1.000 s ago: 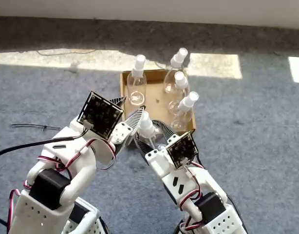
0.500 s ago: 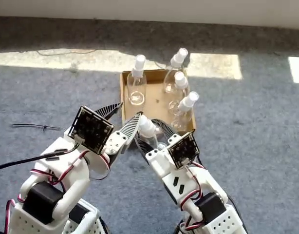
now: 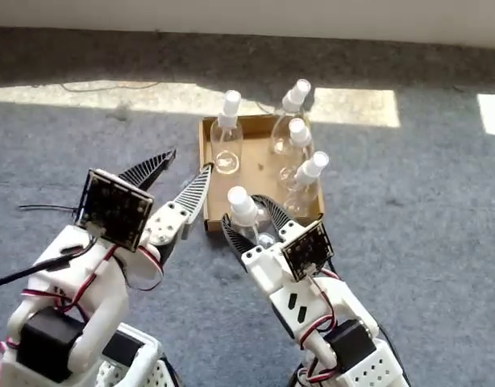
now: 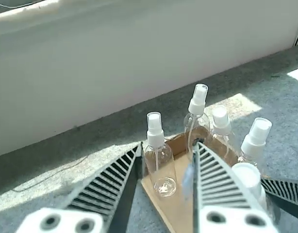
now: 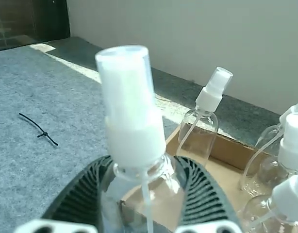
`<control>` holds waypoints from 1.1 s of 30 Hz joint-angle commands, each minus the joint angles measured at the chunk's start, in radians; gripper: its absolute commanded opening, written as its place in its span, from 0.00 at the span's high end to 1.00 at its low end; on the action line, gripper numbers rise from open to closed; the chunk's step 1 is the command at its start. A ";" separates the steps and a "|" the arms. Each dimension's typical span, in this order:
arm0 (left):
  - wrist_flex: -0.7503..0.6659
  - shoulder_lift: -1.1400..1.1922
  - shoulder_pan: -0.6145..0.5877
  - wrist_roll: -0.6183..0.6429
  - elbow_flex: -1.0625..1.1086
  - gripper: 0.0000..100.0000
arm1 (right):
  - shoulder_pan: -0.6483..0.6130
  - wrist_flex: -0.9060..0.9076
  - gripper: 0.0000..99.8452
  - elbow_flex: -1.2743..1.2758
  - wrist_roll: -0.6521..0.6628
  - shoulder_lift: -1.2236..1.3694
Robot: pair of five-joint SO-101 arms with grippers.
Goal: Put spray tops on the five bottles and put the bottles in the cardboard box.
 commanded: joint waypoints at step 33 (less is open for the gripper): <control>-0.328 0.002 -0.808 -0.084 0.812 0.84 | 0.077 -0.946 1.00 -0.397 -0.199 1.073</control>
